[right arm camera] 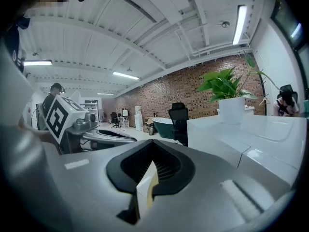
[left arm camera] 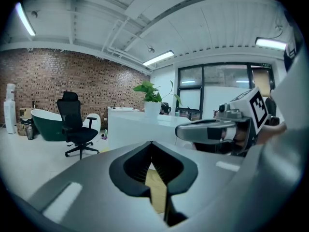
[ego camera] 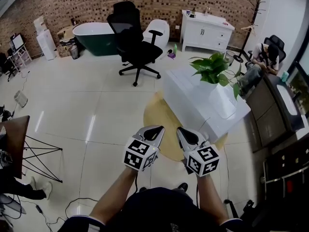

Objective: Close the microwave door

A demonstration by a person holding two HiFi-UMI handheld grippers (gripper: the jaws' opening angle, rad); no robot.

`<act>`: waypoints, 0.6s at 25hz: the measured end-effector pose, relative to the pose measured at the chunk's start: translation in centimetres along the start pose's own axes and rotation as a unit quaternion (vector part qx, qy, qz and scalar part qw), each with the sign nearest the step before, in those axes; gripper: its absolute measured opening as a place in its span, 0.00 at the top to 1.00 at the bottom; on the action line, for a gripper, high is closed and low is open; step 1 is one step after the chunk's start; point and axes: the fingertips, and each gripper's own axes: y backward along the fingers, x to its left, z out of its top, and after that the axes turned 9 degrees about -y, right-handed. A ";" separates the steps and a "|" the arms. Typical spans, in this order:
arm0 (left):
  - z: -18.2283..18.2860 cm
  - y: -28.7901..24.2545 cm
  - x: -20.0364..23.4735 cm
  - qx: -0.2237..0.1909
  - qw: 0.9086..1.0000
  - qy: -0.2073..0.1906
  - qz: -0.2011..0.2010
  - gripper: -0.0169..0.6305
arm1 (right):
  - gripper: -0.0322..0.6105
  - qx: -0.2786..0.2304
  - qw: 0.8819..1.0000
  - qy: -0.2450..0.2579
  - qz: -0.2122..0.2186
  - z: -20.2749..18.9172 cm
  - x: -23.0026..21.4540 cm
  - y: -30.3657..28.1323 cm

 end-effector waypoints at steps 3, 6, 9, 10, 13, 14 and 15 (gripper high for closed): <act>0.1 0.0 0.0 -0.002 1.000 -0.002 -0.001 0.96 | 0.95 -0.005 1.000 0.000 0.000 0.2 -0.1 -0.1; 0.2 0.0 0.0 -0.003 1.000 -0.002 -0.002 0.96 | 0.95 -0.009 1.000 -0.003 0.001 0.3 0.0 -0.1; 0.3 -0.1 -0.1 -0.004 1.000 -0.002 -0.004 0.96 | 0.95 -0.009 1.000 -0.002 0.000 0.4 -0.1 0.0; 0.3 -0.2 -0.2 -0.004 1.000 -0.002 -0.006 0.96 | 0.95 -0.009 1.000 -0.002 0.000 0.4 -0.1 0.0; 0.3 -0.2 -0.2 -0.004 1.000 -0.002 -0.008 0.96 | 0.95 -0.009 1.000 0.000 0.000 0.5 -0.1 -0.1; 0.3 -0.2 -0.3 -0.004 1.000 -0.002 -0.009 0.96 | 0.95 -0.009 1.000 0.000 -0.001 0.5 -0.1 -0.1; 0.3 -0.3 -0.3 -0.003 1.000 -0.002 -0.009 0.96 | 0.95 -0.008 1.000 0.000 -0.001 0.5 -0.1 -0.1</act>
